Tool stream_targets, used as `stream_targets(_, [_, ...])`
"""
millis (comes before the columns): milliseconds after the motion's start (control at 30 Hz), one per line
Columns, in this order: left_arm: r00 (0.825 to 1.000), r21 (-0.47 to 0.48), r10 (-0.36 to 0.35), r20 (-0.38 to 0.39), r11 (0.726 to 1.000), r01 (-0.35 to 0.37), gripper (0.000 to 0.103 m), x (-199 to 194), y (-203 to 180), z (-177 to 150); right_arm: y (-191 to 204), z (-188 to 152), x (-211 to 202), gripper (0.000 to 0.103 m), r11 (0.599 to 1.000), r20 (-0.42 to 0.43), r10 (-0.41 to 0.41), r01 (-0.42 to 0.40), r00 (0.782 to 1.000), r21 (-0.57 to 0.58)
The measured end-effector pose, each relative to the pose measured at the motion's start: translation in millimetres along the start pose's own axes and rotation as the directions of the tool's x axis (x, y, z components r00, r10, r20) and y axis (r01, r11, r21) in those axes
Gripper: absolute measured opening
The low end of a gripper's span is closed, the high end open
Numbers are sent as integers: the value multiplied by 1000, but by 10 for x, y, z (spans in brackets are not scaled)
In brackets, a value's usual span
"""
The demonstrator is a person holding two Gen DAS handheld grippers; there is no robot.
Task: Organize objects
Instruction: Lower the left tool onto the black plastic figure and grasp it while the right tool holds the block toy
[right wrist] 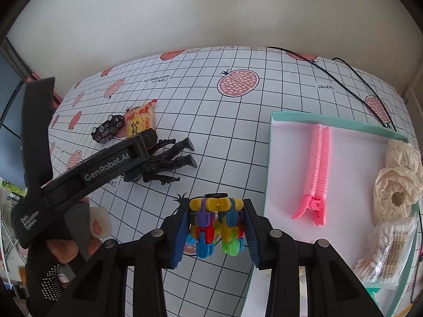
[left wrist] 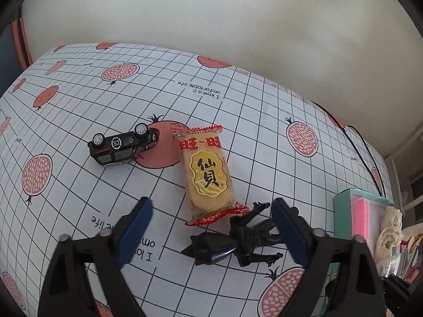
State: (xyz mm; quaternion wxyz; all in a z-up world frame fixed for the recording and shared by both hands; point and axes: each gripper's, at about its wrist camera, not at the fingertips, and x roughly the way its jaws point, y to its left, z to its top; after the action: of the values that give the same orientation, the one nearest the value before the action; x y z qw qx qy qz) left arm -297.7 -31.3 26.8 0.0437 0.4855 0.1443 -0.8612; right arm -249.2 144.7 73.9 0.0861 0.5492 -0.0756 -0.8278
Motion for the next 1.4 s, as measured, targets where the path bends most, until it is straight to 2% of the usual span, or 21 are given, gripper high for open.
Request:
stream_targets(33, [1000,-2,-3,-4,1000,3,77,8,4,4,-10,-2,-5,41,1000,1,0,0,1000,1])
stream_targets(100, [1000,1,-14,-18,1000,14,75,10,-2,2,-25,-3,-12,41,1000,2,3,-3,1000,2])
stream_targets(167, [999,10,-14,-37,1000,14,66,6,-20,-5,-40,-4,-16,41,1000,1,3,-3,1000,5])
stream_targets(233, [997,16,-27,-72,999,28,62,15,-41,-14,-52,-8,-15,41,1000,-2,2,-2,1000,8])
stream_targets(400, [987,51,-28,-157,998,37,60,10,-107,-31,-102,-14,-24,41,1000,-6,-3,3,1000,18])
stream_targets(500, [975,106,-15,-221,994,40,60,13,-186,-64,-137,-16,-39,41,1000,-6,-3,3,1000,26])
stream_targets(567, [970,108,-31,-242,992,59,60,11,-207,-82,-161,-16,-55,41,999,-4,-5,5,1000,34])
stream_targets(833, [980,187,-18,-196,981,55,61,-9,-346,-96,-213,-7,-127,41,999,12,0,-1,1000,44])
stream_targets(933, [983,236,-3,-183,971,46,70,16,-439,-128,-228,-4,-131,41,999,13,-2,1,1000,52])
stream_targets(1033, [982,280,8,-188,959,46,71,89,-497,-149,-252,-3,-142,41,998,15,-1,0,1000,55])
stream_targets(1167, [980,301,17,-200,953,45,72,162,-559,-195,-287,0,-164,41,998,21,-3,2,1000,59])
stream_targets(1400, [987,306,28,-160,952,22,74,195,-598,-213,-321,3,-169,41,998,23,-6,5,1000,59])
